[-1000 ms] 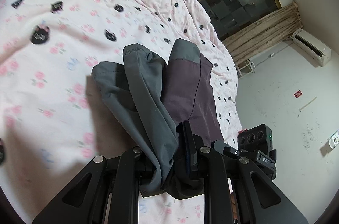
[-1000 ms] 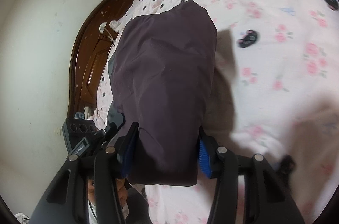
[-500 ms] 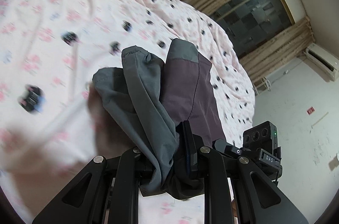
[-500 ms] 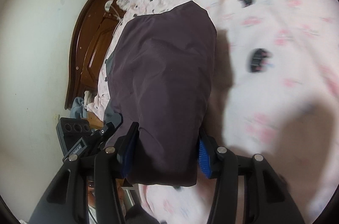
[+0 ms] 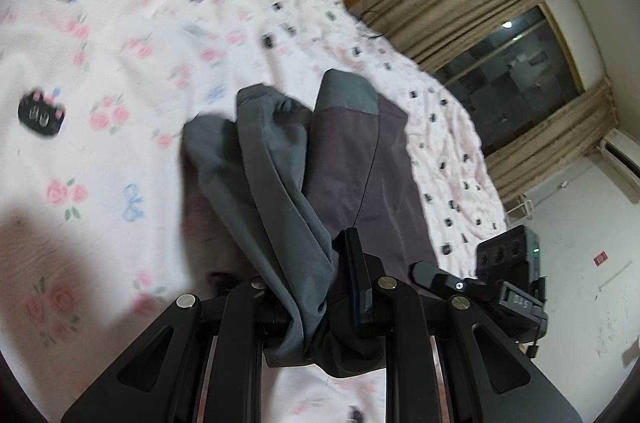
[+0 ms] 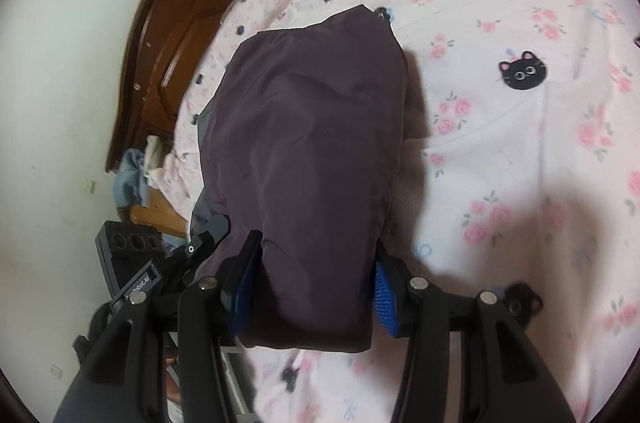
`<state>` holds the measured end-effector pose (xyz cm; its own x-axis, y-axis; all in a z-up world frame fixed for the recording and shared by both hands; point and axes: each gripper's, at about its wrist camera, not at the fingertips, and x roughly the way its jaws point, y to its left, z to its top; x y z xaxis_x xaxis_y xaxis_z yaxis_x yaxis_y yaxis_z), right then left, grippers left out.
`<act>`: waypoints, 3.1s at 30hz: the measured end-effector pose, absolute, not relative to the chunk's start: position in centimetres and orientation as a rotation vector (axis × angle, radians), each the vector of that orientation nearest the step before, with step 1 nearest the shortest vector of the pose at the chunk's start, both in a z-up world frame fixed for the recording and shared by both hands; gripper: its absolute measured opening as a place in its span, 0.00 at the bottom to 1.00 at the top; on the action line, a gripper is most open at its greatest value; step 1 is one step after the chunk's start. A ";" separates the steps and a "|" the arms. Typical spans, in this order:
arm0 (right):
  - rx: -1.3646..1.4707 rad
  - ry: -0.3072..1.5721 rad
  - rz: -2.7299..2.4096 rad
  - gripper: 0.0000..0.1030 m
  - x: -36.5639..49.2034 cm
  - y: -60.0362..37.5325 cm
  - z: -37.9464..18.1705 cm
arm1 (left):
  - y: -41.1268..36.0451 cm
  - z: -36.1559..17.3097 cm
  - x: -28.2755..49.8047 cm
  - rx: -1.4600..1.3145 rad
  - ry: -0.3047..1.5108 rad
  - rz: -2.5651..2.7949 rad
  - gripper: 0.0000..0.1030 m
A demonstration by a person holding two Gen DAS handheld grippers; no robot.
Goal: Fold clothes
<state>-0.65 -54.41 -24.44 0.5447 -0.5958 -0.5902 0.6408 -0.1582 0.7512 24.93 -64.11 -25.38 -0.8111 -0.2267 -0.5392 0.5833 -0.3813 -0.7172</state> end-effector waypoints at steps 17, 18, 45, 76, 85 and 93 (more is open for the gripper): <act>1.304 0.153 -1.139 0.63 0.1 -53.4 -25.4 | -63.6 -27.8 26.1 0.468 1.399 -2.195 0.38; 1.297 0.155 -1.142 0.63 -0.1 -53.0 -25.2 | -63.4 -27.6 26.5 0.451 1.401 -2.192 0.40; 1.051 0.391 -1.186 0.30 4.2 -52.0 -19.9 | -59.4 -23.7 22.6 0.658 1.099 -2.243 0.47; 0.707 0.469 -1.651 0.90 6.8 -43.5 -10.2 | -51.9 -13.2 22.0 0.575 0.545 -2.048 0.67; 0.728 0.443 -1.663 0.90 6.6 -42.0 -9.4 | -50.5 -12.9 22.1 0.630 0.517 -1.981 0.67; 0.730 0.421 -1.654 0.90 7.0 -40.8 -9.0 | -49.4 -11.9 22.6 0.634 0.486 -1.953 0.67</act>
